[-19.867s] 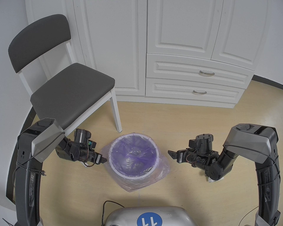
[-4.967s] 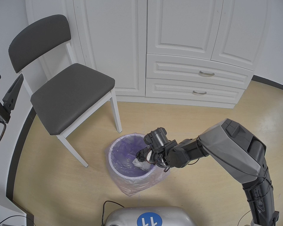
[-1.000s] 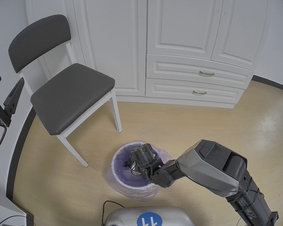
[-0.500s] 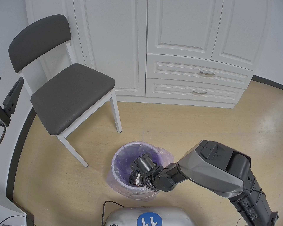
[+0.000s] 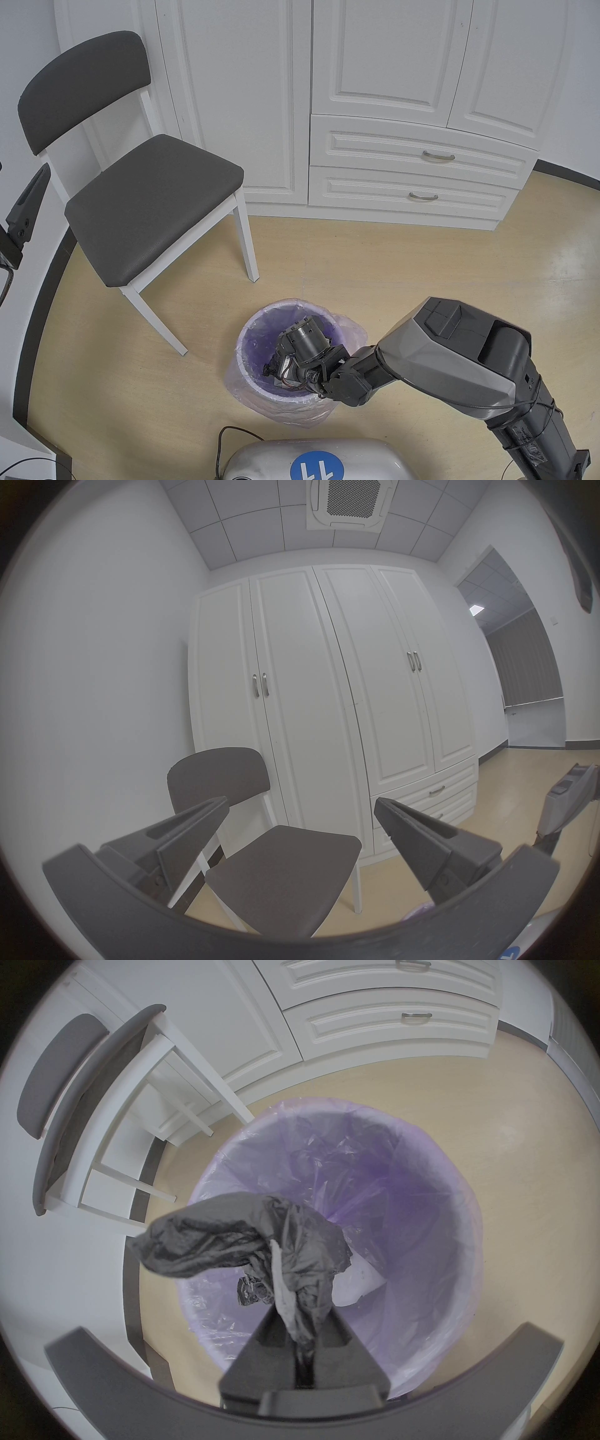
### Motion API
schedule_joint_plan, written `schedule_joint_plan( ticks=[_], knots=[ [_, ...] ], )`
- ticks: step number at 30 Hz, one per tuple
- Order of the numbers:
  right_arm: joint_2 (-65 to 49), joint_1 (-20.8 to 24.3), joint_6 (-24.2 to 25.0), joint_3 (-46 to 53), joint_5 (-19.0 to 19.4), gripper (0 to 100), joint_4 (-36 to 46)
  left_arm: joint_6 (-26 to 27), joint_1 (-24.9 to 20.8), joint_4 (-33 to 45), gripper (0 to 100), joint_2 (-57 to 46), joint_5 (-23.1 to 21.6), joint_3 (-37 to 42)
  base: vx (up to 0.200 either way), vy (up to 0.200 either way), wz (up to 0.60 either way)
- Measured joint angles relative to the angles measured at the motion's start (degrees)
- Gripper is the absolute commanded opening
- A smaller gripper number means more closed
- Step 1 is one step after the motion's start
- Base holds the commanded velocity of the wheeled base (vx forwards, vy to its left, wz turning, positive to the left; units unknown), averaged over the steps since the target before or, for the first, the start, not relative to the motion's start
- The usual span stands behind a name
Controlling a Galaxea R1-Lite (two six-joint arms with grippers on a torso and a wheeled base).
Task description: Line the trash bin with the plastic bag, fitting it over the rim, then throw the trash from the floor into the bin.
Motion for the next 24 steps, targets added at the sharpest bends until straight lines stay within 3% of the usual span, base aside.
schedule_joint_plan(
  ticks=[24],
  knots=[
    [2.3,-1.1,-0.4,-1.2,0.0,0,-2.5,0.1,0.0,0.0,100,0.0,0.0,0.0,0.000,0.000,0.00]
  ],
)
